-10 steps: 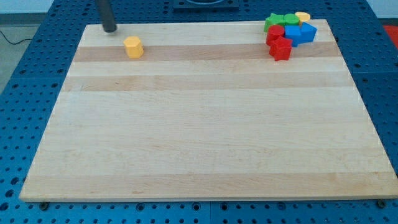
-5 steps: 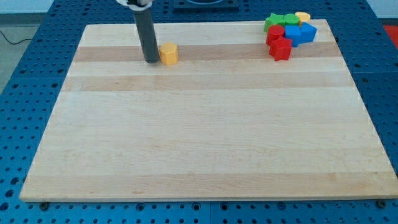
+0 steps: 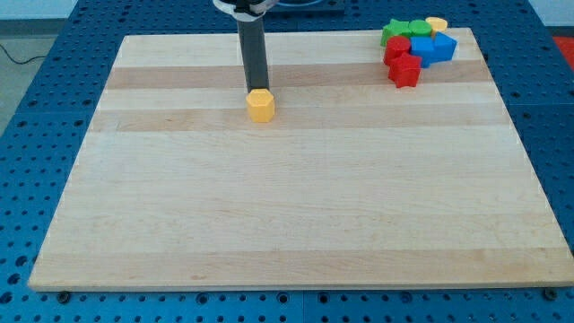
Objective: Move the yellow hexagon towards center
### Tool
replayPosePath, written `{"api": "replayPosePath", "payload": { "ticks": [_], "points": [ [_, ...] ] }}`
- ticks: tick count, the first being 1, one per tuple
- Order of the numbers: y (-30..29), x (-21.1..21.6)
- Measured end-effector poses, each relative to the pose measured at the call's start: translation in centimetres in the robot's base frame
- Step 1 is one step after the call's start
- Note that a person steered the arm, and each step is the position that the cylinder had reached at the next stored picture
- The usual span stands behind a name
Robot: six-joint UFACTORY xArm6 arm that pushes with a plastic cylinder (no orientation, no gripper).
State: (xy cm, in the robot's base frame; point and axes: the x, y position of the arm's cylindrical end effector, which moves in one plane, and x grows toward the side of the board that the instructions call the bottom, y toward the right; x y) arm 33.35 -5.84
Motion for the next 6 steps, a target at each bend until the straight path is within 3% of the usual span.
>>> {"api": "replayPosePath", "payload": {
  "ticks": [4, 6],
  "points": [
    [0.4, 3.9],
    [5.8, 2.6]
  ]
}}
